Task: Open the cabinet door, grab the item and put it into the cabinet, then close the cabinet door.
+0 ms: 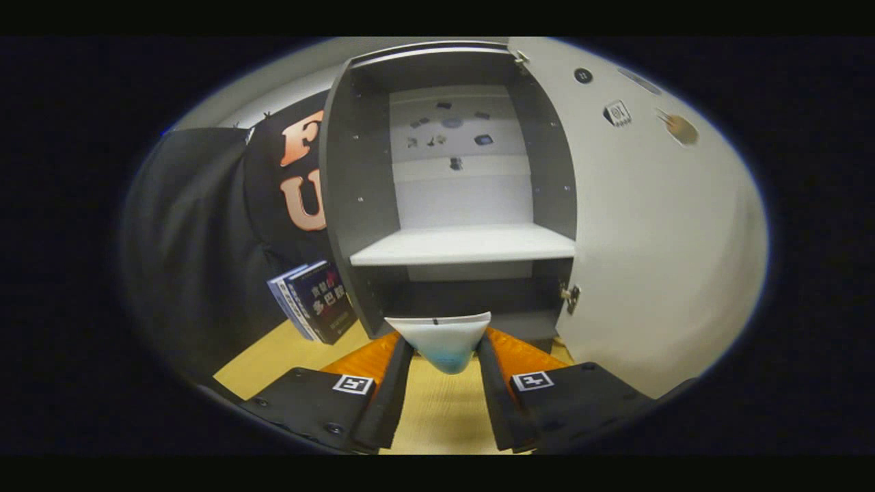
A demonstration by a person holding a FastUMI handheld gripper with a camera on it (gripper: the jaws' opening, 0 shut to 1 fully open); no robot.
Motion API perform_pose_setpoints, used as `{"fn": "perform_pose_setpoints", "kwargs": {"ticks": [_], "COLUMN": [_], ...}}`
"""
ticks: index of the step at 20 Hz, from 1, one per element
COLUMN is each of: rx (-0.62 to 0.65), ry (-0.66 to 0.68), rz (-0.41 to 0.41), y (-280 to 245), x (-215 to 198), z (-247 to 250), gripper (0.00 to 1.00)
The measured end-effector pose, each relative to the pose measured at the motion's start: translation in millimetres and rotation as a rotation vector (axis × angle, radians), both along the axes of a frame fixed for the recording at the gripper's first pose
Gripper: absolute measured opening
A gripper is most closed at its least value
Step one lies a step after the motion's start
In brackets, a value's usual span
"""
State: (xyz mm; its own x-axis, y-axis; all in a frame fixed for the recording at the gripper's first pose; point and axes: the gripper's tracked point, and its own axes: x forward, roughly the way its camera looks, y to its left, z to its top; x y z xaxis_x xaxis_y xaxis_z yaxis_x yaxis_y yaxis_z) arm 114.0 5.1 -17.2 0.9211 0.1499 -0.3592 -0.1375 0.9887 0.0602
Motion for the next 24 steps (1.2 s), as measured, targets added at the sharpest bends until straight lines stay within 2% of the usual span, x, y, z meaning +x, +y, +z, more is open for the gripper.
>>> {"fn": "perform_pose_setpoints", "kwargs": {"ticks": [5, 9, 12, 15, 19, 24], "rx": [0.021, -0.012, -0.048, -0.001, 0.014, 0.01], "ry": [-0.065, -0.021, -0.027, 0.005, 0.042, 0.068], "rz": [-0.001, 0.022, 0.02, 0.034, 0.001, 0.004], "y": [6.4, 11.9, 13.6, 24.8, 22.8, 22.5], "x": [60.3, 123.3, 170.0, 190.7, 204.8, 209.1], "z": [78.0, 91.4, 83.2, 57.4, 29.9, 10.1], "gripper": [0.6, 0.6, 0.6, 0.6, 0.6, 0.6]}}
